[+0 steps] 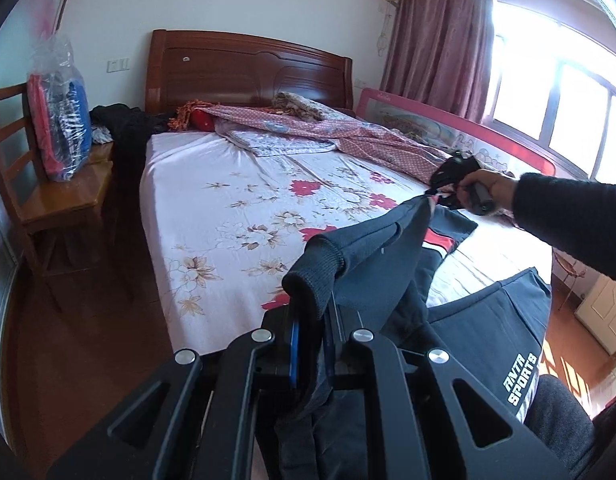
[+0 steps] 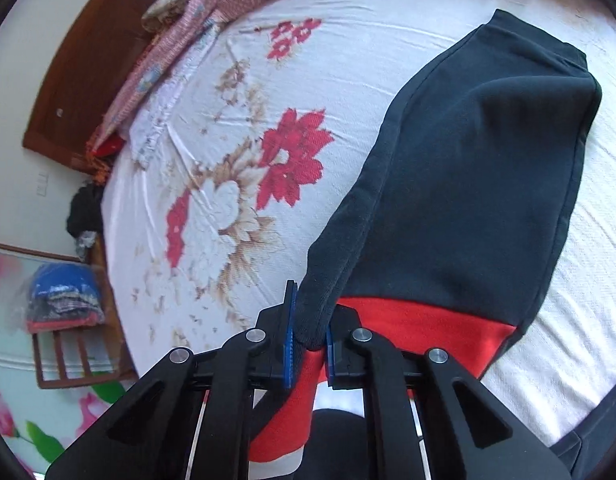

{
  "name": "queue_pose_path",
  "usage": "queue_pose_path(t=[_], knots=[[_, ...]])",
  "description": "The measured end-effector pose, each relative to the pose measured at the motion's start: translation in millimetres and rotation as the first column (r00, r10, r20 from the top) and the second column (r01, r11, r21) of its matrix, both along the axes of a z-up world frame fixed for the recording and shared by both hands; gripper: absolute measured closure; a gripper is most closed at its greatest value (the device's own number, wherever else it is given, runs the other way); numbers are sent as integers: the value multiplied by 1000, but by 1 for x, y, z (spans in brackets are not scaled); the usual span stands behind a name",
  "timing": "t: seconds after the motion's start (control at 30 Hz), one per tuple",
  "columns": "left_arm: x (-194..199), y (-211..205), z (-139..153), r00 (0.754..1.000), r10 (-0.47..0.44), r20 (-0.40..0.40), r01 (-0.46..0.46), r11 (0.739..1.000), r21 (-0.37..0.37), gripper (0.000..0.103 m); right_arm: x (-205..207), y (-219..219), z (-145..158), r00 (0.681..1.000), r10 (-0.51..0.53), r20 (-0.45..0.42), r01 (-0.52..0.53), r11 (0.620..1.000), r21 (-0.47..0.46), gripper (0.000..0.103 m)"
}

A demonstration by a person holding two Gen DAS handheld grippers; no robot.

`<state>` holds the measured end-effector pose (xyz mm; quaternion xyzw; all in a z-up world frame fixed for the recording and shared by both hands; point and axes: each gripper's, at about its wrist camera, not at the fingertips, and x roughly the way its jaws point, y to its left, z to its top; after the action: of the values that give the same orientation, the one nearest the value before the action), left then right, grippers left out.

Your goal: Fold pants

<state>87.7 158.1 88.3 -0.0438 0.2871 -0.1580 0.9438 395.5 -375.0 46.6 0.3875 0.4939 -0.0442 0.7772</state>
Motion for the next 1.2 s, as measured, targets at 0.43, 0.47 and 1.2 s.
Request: queue_pose_path(t=[0.43,0.47,1.2], knots=[[-80,1,10,993,-15,119,13,1000,24,92,-242,-65,43,976,-46,212,23,994,109,93],[-89,2,8,994,-22,112,19,999,30,92,-261,-66,37,977,-48,207,26,994,107,93],[-167,-17,-88,985,-150,-88,173,891,419,85,-393,-65,-88,993,-118,23,115,990,85,93]])
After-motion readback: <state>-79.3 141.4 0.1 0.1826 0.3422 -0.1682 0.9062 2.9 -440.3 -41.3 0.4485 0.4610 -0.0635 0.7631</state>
